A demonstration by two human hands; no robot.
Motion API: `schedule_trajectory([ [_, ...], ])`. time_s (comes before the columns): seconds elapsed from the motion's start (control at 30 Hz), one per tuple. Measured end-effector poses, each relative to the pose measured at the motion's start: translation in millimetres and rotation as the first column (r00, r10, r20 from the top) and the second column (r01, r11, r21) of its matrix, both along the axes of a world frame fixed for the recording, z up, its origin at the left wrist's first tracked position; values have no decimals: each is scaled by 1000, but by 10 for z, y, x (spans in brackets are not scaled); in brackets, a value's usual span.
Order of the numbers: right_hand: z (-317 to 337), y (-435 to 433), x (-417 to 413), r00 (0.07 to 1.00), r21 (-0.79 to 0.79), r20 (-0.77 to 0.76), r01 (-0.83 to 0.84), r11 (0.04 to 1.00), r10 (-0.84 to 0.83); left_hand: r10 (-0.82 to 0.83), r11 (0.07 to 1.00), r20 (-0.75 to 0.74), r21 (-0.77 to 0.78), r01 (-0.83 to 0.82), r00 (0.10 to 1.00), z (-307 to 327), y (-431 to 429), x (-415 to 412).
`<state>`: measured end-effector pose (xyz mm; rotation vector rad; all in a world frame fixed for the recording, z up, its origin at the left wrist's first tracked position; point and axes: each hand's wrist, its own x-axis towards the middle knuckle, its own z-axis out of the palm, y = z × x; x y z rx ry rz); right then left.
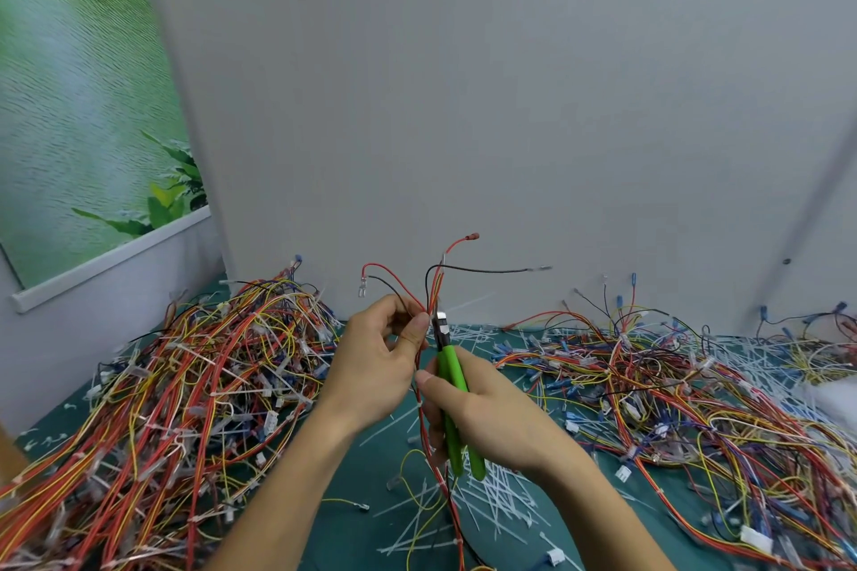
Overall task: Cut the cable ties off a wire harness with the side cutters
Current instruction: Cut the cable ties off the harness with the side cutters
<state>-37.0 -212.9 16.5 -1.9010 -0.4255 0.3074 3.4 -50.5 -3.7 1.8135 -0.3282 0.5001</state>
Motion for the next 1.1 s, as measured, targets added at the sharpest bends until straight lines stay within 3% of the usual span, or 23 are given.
schedule_trajectory([
  [0.27, -41, -4, 42, 997, -41, 78, 32, 999, -29, 8, 1000, -8, -20, -8, 1000, -25, -2, 22],
  [0.43, -11, -99, 75, 1000, -45, -29, -12, 999, 11, 27, 998, -46, -48, -29, 999, -79, -95, 15],
  [0.63, -29, -74, 88, 1000, -135, -13, 11, 991, -13, 41, 998, -75, -38, -44, 996, -110, -111, 31],
  [0.93, -37, -133, 103, 992, -39, -127, 21, 999, -25, 42, 998, -108, -49, -47, 993, -157, -151, 38],
  [1.1, 57, -177, 90, 941, 178, -331, -6, 984, 65, 40, 998, -76, -44, -44, 996, -140, -171, 12],
])
